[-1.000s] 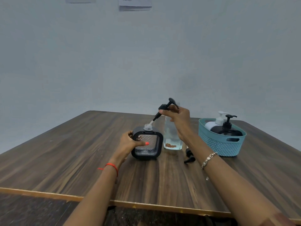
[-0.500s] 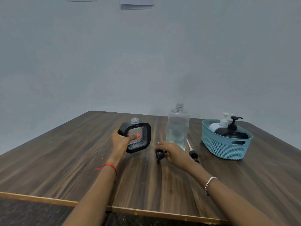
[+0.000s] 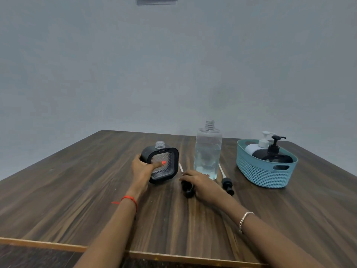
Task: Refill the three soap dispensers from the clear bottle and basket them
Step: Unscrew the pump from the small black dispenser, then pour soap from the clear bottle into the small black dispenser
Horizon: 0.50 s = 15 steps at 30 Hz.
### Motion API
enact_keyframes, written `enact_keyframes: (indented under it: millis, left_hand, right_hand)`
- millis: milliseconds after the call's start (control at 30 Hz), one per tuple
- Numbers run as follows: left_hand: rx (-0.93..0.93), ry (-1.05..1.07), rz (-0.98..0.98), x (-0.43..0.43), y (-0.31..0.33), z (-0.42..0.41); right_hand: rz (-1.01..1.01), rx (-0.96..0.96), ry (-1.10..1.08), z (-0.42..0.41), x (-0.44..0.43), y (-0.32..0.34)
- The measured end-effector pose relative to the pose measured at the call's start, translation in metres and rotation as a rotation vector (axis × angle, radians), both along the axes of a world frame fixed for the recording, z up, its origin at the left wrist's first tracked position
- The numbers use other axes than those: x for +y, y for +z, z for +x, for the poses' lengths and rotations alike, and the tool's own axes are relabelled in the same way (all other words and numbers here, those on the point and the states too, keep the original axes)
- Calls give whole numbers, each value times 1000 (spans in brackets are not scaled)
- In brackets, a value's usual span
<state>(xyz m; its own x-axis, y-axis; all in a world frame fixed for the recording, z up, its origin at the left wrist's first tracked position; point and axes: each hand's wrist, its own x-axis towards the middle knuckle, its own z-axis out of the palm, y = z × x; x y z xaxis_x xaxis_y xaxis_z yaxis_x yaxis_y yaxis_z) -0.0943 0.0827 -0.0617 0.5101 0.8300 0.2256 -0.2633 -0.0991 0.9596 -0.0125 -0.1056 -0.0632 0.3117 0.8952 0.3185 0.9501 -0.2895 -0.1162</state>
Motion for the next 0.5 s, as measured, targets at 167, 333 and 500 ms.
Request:
enact_keyframes:
  millis: [167,333,500]
  left_hand:
    - [14,1,10,-2,1,6]
    - [6,-10,44,-7,8,10]
    - [26,-5,70,-8,10,13]
  right_hand:
    - [-44,-2,-12,2,0,0]
    - [145,38,-26,16,-6,1]
    - [652,126,-179,23,-16,17]
